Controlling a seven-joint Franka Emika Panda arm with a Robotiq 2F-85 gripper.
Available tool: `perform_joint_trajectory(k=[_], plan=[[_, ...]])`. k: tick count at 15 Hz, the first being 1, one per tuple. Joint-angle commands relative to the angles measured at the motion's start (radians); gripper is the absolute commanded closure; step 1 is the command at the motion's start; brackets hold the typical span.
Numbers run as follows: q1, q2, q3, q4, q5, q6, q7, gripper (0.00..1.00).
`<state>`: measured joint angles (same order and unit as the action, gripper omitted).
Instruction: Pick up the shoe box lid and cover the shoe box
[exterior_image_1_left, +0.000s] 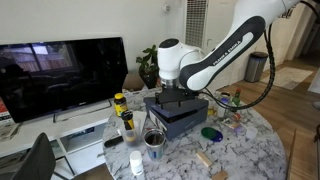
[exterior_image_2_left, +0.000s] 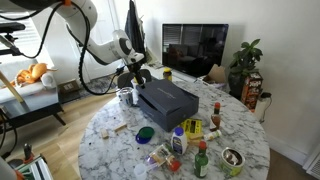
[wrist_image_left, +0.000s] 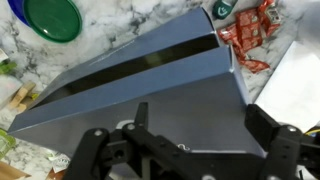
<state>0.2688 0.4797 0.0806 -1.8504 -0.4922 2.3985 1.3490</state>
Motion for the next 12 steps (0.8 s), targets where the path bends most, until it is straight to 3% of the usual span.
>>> perform_joint_trajectory(k=[1,12], plan=[[0.014,-0.033,-0.019,-0.083,0.066,0.056,-0.031,0.03],[0.035,-0.048,-0.042,-0.113,0.102,0.052,-0.035,0.00]])
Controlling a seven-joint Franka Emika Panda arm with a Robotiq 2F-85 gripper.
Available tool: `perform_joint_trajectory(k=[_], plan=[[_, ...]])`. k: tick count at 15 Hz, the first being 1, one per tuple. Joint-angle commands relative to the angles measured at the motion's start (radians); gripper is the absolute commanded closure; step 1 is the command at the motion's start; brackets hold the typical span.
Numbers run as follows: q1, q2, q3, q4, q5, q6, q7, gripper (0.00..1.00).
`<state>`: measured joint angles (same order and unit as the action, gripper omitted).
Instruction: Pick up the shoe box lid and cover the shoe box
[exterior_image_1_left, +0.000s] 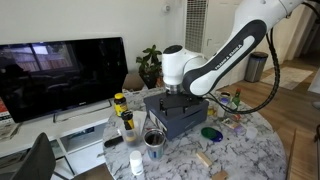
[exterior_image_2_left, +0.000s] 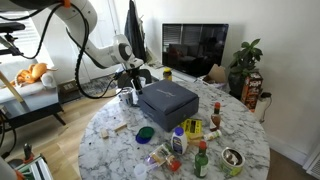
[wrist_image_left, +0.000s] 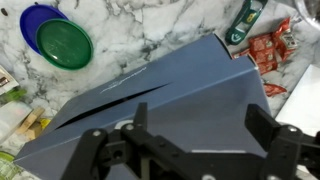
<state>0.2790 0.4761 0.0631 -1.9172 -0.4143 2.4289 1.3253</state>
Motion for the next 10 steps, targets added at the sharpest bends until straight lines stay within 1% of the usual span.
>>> perform_joint_trajectory(k=[1,3,5,7,10], plan=[[0.033,-0.063,-0.028,-0.051,0.018,0.005,-0.001,0.00],[0.043,-0.107,-0.024,-0.066,0.024,-0.030,0.003,0.00],[0.052,-0.158,-0.010,-0.076,0.040,-0.093,0.006,0.00],[0.068,-0.213,-0.004,-0.087,0.013,-0.159,0.017,0.00],[0.076,-0.294,0.031,-0.099,-0.009,-0.259,-0.016,0.00]])
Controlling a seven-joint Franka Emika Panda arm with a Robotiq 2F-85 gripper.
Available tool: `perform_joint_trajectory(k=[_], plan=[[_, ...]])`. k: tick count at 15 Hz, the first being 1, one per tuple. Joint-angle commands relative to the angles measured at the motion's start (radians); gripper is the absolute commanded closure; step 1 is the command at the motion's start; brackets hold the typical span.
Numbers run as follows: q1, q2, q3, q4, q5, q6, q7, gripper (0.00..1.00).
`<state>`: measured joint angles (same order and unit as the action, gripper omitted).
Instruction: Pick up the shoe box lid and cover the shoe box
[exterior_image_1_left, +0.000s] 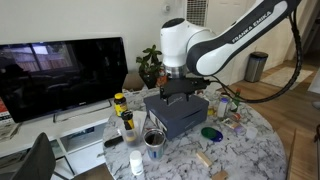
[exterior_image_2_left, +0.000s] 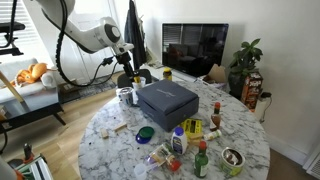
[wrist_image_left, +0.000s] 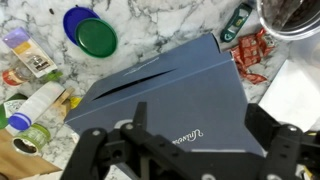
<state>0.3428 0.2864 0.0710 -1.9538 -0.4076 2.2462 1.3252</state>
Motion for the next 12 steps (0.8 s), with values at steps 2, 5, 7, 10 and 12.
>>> perform_joint_trajectory(k=[2,5,7,10,12], plan=[[0.012,-0.153,0.053,-0.067,-0.020,-0.127,-0.031,0.00],[0.006,-0.199,0.092,-0.060,-0.030,-0.200,-0.033,0.00],[-0.009,-0.166,0.106,-0.016,-0.014,-0.198,-0.021,0.00],[-0.010,-0.182,0.115,-0.017,-0.015,-0.216,-0.021,0.00],[-0.012,-0.182,0.114,-0.019,-0.016,-0.216,-0.021,0.00]])
